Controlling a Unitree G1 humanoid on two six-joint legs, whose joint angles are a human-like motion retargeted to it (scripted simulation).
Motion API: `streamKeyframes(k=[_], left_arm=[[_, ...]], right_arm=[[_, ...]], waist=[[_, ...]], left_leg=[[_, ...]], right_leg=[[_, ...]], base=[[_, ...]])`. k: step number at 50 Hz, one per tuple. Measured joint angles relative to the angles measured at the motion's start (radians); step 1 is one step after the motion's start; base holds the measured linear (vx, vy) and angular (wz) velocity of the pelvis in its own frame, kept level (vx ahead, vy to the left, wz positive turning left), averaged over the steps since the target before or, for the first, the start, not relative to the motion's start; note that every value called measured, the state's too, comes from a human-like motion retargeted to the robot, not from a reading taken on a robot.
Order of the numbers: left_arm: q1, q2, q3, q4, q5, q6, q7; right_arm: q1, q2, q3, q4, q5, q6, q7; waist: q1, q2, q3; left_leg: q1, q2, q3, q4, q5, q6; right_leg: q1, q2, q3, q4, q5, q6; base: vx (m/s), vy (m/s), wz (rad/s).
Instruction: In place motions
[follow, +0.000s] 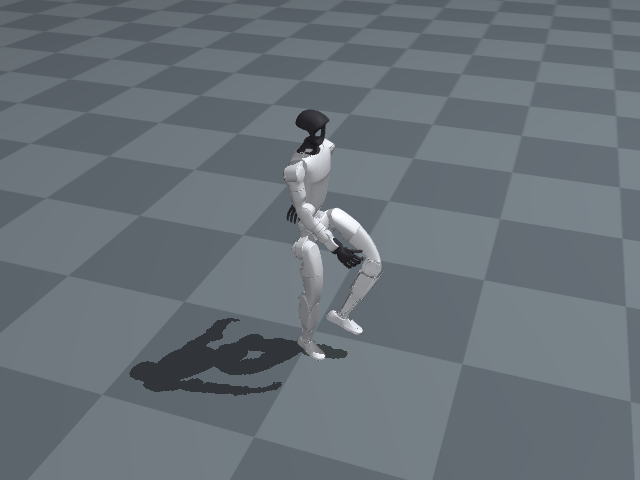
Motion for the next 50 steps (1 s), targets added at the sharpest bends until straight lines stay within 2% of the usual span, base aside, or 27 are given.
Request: streamKeyframes(k=[4, 5, 7, 8, 10, 12, 13, 14, 15, 17, 19, 20, 23, 25, 28, 31, 33, 34, 35, 36, 37, 38, 40, 42, 45, 47, 50], left_arm=[[-0.023, 0.002, 0.004, 0.000, -0.014, -0.001, 0.011], [-0.031, -0.001, 0.002, 0.000, -0.018, -0.004, 0.011], [-0.055, -0.008, -0.007, 0.000, -0.029, -0.017, 0.016], [-0.074, -0.008, -0.013, 0.000, -0.034, -0.028, 0.021], [-0.127, -0.016, -0.055, 0.000, -0.046, -0.046, 0.040], [-0.206, -0.034, -0.075, 0.000, -0.064, -0.046, 0.032], [-0.270, -0.032, -0.085, 0.000, -0.073, -0.042, 0.016], [-0.337, -0.027, -0.106, -0.013, -0.075, -0.043, 0.001], [-0.406, -0.020, -0.132, -0.033, -0.075, -0.045, -0.014], [-0.544, 0.014, -0.162, -0.108, -0.071, -0.034, -0.046], [-0.632, 0.035, -0.183, -0.190, -0.044, -0.025, -0.076], [-0.649, 0.036, -0.186, -0.237, -0.022, -0.024, -0.085], [-0.656, 0.023, -0.263, -0.337, -0.012, -0.063, -0.065], [-0.666, 0.024, -0.342, -0.382, -0.018, -0.087, -0.066], [-0.675, 0.026, -0.362, -0.425, 0.028, -0.088, -0.061], [-0.610, -0.001, -0.351, -0.417, 0.052, -0.094, -0.058], [-0.538, -0.025, -0.335, -0.386, 0.054, -0.099, -0.060], [-0.498, -0.036, -0.322, -0.361, 0.054, -0.101, -0.059], [-0.456, -0.047, -0.306, -0.335, 0.054, -0.105, -0.057], [-0.415, -0.054, -0.277, -0.298, 0.060, -0.105, -0.048], [-0.380, -0.057, -0.245, -0.259, 0.069, -0.106, -0.037], [-0.356, -0.056, -0.212, -0.213, 0.083, -0.110, -0.026], [-0.317, -0.050, -0.168, -0.101, 0.066, -0.134, 0.014], [-0.310, -0.032, -0.132, -0.019, -0.037, -0.144, 0.045], [-0.235, -0.031, -0.029, 0.000, -0.131, -0.107, 0.014], [-0.170, -0.030, 0.014, 0.000, -0.126, -0.087, 0.013], [-0.064, -0.026, 0.046, 0.000, -0.081, -0.058, 0.043]], right_arm=[[0.065, 0.007, -0.007, 0.025, -0.058, -0.018, -0.019], [0.096, 0.008, -0.011, 0.043, -0.078, -0.021, -0.022], [0.172, 0.013, -0.010, 0.099, -0.112, -0.019, -0.028], [0.209, 0.011, -0.011, 0.134, -0.122, -0.012, -0.027], [0.273, -0.014, -0.044, 0.239, -0.159, -0.002, -0.018], [0.315, -0.047, -0.061, 0.361, -0.224, 0.033, -0.006], [0.326, -0.063, -0.064, 0.413, -0.241, 0.065, -0.007], [0.333, -0.077, -0.084, 0.468, -0.236, 0.088, -0.022], [0.339, -0.090, -0.112, 0.526, -0.219, 0.107, -0.044], [0.324, -0.118, -0.148, 0.644, -0.149, 0.147, -0.083], [0.371, -0.147, -0.170, 0.681, -0.110, 0.201, -0.042], [0.415, -0.160, -0.177, 0.681, -0.105, 0.235, -0.016], [0.587, -0.179, -0.220, 0.681, -0.100, 0.259, -0.064], [0.671, -0.182, -0.256, 0.681, -0.074, 0.253, -0.108], [0.693, -0.173, -0.278, 0.681, -0.046, 0.266, -0.135], [0.678, -0.169, -0.264, 0.681, -0.009, 0.270, -0.133], [0.636, -0.162, -0.240, 0.681, 0.008, 0.260, -0.128], [0.605, -0.155, -0.226, 0.681, 0.009, 0.248, -0.127], [0.568, -0.147, -0.210, 0.681, 0.010, 0.236, -0.124], [0.525, -0.136, -0.189, 0.681, 0.009, 0.219, -0.117], [0.480, -0.123, -0.170, 0.677, 0.009, 0.204, -0.106], [0.433, -0.106, -0.157, 0.666, 0.009, 0.196, -0.089], [0.335, -0.068, -0.171, 0.555, -0.004, 0.184, -0.042], [0.228, -0.042, -0.169, 0.422, -0.022, 0.157, 0.003], [0.071, -0.040, -0.084, 0.260, -0.036, 0.113, 0.046], [0.000, -0.033, -0.050, 0.182, -0.065, 0.096, 0.032], [-0.051, -0.025, -0.012, 0.093, -0.091, 0.054, 0.025]], waist=[[-0.018, 0.062, -0.052], [-0.020, 0.080, -0.072], [0.005, 0.124, -0.098], [0.015, 0.155, -0.110], [-0.027, 0.201, -0.130], [-0.057, 0.227, -0.192], [-0.028, 0.210, -0.203], [-0.076, 0.231, -0.157], [-0.162, 0.269, -0.084], [-0.160, 0.245, -0.014], [-0.201, 0.261, 0.014], [-0.217, 0.269, 0.010], [-0.234, 0.290, -0.097], [-0.204, 0.297, -0.142], [-0.170, 0.258, -0.094], [-0.136, 0.250, -0.118], [-0.155, 0.236, -0.131], [-0.171, 0.230, -0.131], [-0.186, 0.223, -0.125], [-0.163, 0.211, -0.131], [-0.150, 0.195, -0.143], [-0.159, 0.173, -0.168], [-0.119, 0.126, -0.171], [-0.133, 0.114, -0.106], [-0.096, 0.022, -0.020], [-0.084, -0.002, -0.006], [-0.109, 0.005, -0.056]], left_leg=[[0.218, -0.066, -0.048, -0.343, 0.122, -0.018], [0.291, -0.090, -0.067, -0.469, 0.166, -0.042], [0.491, -0.117, -0.113, -0.794, 0.237, -0.154], [0.573, -0.120, -0.143, -0.944, 0.174, -0.202], [0.729, -0.079, -0.159, -1.126, -0.093, -0.244], [0.715, -0.031, -0.012, -1.206, -0.088, -0.245], [0.662, -0.047, -0.038, -1.186, -0.086, -0.241], [0.630, -0.039, -0.145, -1.173, -0.067, -0.227], [0.610, -0.018, -0.292, -1.162, -0.039, -0.207], [0.642, -0.017, -0.214, -1.188, -0.049, -0.212], [0.630, 0.012, -0.224, -1.197, -0.044, -0.215], [0.621, 0.022, -0.230, -1.204, -0.038, -0.216], [0.574, 0.036, -0.219, -1.225, -0.025, -0.222], [0.565, 0.042, -0.193, -1.232, -0.024, -0.229], [0.624, 0.019, -0.187, -1.238, -0.029, -0.238], [0.648, 0.008, -0.168, -1.229, -0.053, -0.248], [0.655, -0.021, -0.199, -1.199, -0.080, -0.245], [0.653, -0.038, -0.225, -1.172, -0.092, -0.238], [0.652, -0.057, -0.251, -1.140, -0.102, -0.230], [0.642, -0.063, -0.217, -1.088, -0.075, -0.234], [0.612, -0.072, -0.187, -1.023, -0.027, -0.233], [0.542, -0.083, -0.166, -0.930, 0.066, -0.220], [0.298, -0.095, -0.144, -0.631, 0.255, -0.121], [0.151, -0.070, -0.152, -0.408, 0.192, -0.026], [0.024, -0.037, -0.064, -0.172, 0.065, -0.001], [-0.051, -0.037, -0.059, -0.065, 0.001, 0.000], [-0.143, -0.042, -0.089, 0.018, -0.040, 0.000]], right_leg=[[0.023, 0.045, -0.012, -0.011, -0.003, 0.041], [0.021, 0.055, -0.010, -0.006, -0.007, 0.052], [0.017, 0.110, 0.037, 0.029, -0.026, 0.055], [0.004, 0.155, 0.065, 0.059, -0.031, 0.053], [-0.025, 0.189, 0.039, 0.162, 0.002, 0.074], [-0.180, 0.185, 0.051, 0.381, 0.204, 0.114], [-0.235, 0.191, 0.127, 0.464, 0.299, 0.130], [-0.345, 0.238, 0.153, 0.623, 0.342, 0.143], [-0.484, 0.306, 0.154, 0.820, 0.358, 0.154], [-0.586, 0.224, 0.091, 1.014, 0.301, 0.062], [-0.724, 0.238, 0.053, 1.181, 0.246, 0.027], [-0.782, 0.265, 0.055, 1.235, 0.224, 0.025], [-0.884, 0.268, 0.045, 1.292, 0.181, 0.048], [-0.863, 0.247, 0.034, 1.261, 0.167, 0.040], [-0.671, 0.251, 0.090, 1.087, 0.179, 0.067], [-0.415, 0.275, 0.155, 0.740, 0.217, 0.103], [-0.214, 0.250, 0.139, 0.437, 0.281, 0.121], [-0.120, 0.243, 0.124, 0.300, 0.213, 0.137], [-0.028, 0.242, 0.114, 0.172, 0.091, 0.155], [0.021, 0.185, 0.005, 0.097, 0.024, 0.133], [0.051, 0.136, -0.076, 0.030, -0.018, 0.119], [0.044, 0.099, -0.102, -0.018, -0.009, 0.124], [-0.004, 0.048, -0.077, -0.043, 0.013, 0.142], [-0.012, 0.034, -0.133, -0.036, 0.023, 0.135], [-0.005, -0.016, -0.101, -0.046, 0.032, 0.087], [-0.002, -0.036, -0.092, -0.046, 0.030, 0.069], [-0.006, -0.031, -0.125, -0.055, 0.027, 0.055]], base=[[0.10, 0.41, 0.09], [0.22, 0.28, -0.57], [0.28, 0.14, -1.16], [0.28, 0.12, -0.79], [0.23, 0.11, 0.16], [0.04, 0.11, -0.71], [-0.23, 0.05, -0.59], [-0.43, -0.01, 1.21], [-0.58, -0.01, 1.81], [-0.60, 0.04, 0.40], [-0.28, 0.02, 0.37], [0.11, -0.03, 0.46], [0.40, -0.05, 0.41], [0.25, -0.03, 0.14], [-0.01, -0.02, -0.19], [0.18, 0.01, -0.34], [0.26, -0.01, 0.38], [0.22, -0.03, 0.81], [0.14, -0.04, 0.09], [0.06, -0.08, -0.36], [-0.06, -0.19, -0.30], [-0.18, -0.23, 0.33], [-0.37, -0.22, 0.82], [-0.48, -0.24, 0.99], [-0.29, -0.34, -0.50], [0.04, -0.25, -0.40], [0.28, -0.06, 0.22]])
